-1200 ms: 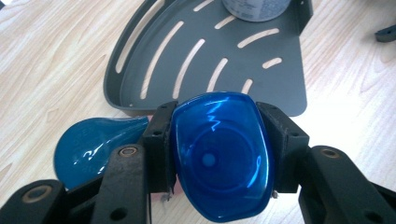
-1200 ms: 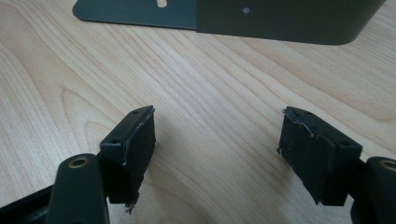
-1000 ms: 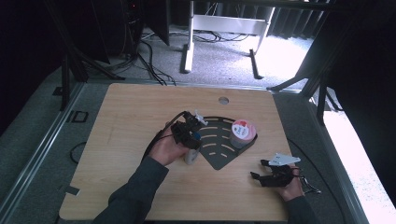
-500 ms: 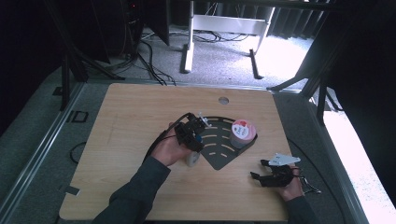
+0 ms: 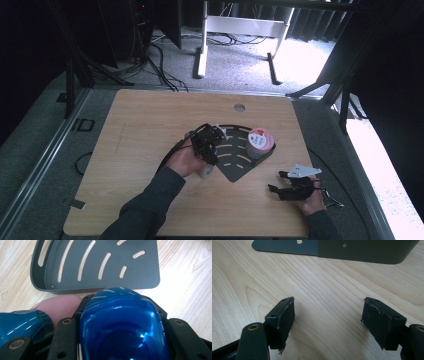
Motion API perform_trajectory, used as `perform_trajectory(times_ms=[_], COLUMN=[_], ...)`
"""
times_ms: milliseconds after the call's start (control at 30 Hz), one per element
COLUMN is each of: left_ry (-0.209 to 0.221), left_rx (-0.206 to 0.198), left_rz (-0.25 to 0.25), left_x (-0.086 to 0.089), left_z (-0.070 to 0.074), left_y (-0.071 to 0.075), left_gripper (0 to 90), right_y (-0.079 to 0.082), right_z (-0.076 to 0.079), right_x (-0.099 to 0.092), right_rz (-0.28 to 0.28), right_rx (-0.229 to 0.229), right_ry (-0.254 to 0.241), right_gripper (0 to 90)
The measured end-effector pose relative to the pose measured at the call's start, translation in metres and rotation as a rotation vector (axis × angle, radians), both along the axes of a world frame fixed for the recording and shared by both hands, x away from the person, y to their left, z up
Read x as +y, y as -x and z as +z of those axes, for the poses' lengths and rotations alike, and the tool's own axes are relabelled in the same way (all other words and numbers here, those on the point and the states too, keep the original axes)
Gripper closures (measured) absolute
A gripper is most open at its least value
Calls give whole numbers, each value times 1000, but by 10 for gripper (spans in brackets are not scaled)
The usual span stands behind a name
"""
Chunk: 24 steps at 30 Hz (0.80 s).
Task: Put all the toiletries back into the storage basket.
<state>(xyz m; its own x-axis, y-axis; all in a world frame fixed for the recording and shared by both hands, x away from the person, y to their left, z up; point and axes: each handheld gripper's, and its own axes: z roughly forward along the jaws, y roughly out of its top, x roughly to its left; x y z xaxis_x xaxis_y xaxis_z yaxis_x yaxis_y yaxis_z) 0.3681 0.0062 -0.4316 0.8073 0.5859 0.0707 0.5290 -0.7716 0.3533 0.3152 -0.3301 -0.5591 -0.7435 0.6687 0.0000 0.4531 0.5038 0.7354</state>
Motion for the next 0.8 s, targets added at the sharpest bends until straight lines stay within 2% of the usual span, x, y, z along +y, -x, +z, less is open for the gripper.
perform_trajectory(times_ms=[367,533,667,767,800], left_ry=[-20,-24,-35,-44,-41], left_rx=[52,57,63,59,71], left_rz=[11,10,-12,-23,-30], left_x=[-2,-2,-4,-5,-5], left_z=[-6,-6,-6,-6,-6], left_y=[-5,-5,-3,-2,-2], left_gripper=[506,497,481,513,519], right_y=[0,0,0,0,0], right_z=[0,0,0,0,0], right_x=[0,0,0,0,0], right_rz=[4,4,3,3,4], right_rx=[-1,0,-1,-1,-1], right_ry=[1,1,1,1,1], right_gripper=[260,260,260,260,260])
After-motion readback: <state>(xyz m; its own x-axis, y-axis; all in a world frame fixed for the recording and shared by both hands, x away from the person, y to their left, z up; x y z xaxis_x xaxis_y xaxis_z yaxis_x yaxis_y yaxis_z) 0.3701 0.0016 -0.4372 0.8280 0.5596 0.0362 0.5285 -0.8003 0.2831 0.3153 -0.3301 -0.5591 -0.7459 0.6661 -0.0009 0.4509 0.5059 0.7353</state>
